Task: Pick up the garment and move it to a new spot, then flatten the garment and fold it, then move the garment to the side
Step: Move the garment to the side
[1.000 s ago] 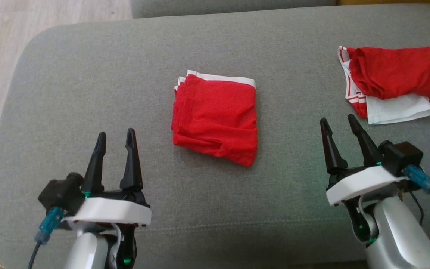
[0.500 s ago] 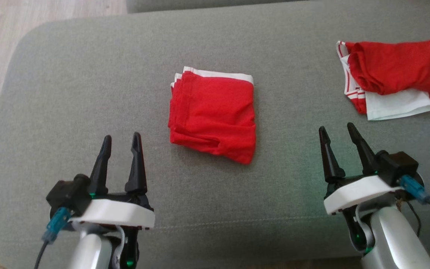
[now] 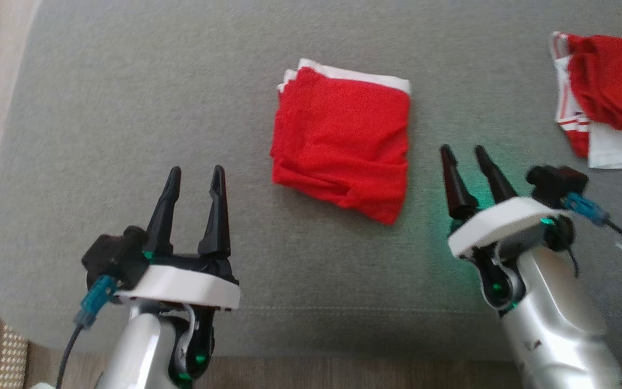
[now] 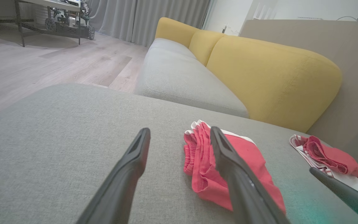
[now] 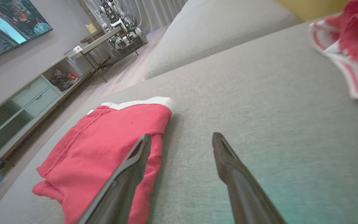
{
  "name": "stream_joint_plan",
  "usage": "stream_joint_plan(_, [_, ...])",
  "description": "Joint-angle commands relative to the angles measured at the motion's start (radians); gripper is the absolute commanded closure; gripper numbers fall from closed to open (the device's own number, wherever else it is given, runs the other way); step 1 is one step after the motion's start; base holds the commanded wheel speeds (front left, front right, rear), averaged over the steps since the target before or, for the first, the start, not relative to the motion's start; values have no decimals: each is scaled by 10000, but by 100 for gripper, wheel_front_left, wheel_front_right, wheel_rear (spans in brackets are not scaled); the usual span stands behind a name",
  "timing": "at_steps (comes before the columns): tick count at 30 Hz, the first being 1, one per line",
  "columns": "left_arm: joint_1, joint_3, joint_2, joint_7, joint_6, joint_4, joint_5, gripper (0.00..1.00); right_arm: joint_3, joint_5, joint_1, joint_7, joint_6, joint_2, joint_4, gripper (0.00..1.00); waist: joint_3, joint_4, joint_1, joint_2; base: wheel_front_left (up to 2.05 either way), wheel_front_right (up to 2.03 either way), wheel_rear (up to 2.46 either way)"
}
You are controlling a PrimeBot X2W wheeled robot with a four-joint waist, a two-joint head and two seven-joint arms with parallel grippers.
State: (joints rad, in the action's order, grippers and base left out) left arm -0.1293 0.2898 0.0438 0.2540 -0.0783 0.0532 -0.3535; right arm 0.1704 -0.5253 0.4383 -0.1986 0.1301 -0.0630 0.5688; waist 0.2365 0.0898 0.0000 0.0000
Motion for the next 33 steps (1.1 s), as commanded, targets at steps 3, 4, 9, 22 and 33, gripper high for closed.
stream_joint_plan(3, [-431,-153,64,78,1,-297,68,0,610,-666,551,231,6,58,125,0,329,469,0,0,0,0,0])
stream_joint_plan(4, [-462,-127,64,78,-11,-291,64,0,770,-866,689,295,6,13,273,0,372,569,0,0,0,0,0])
stream_joint_plan(9, [-557,0,64,78,-80,-302,-18,0,1482,-1568,1244,506,6,-197,1080,0,486,1071,0,0,0,0,0])
stream_joint_plan(22, [-434,-5,64,78,-213,-314,-161,0,3012,-1152,2250,-85,6,-804,2985,100,318,1252,0,0,0,0,0])
stream_joint_plan(33, [-703,-204,64,78,49,-315,136,0,4281,598,3332,-561,6,-1992,2616,100,184,-603,0,0,0,0,0])
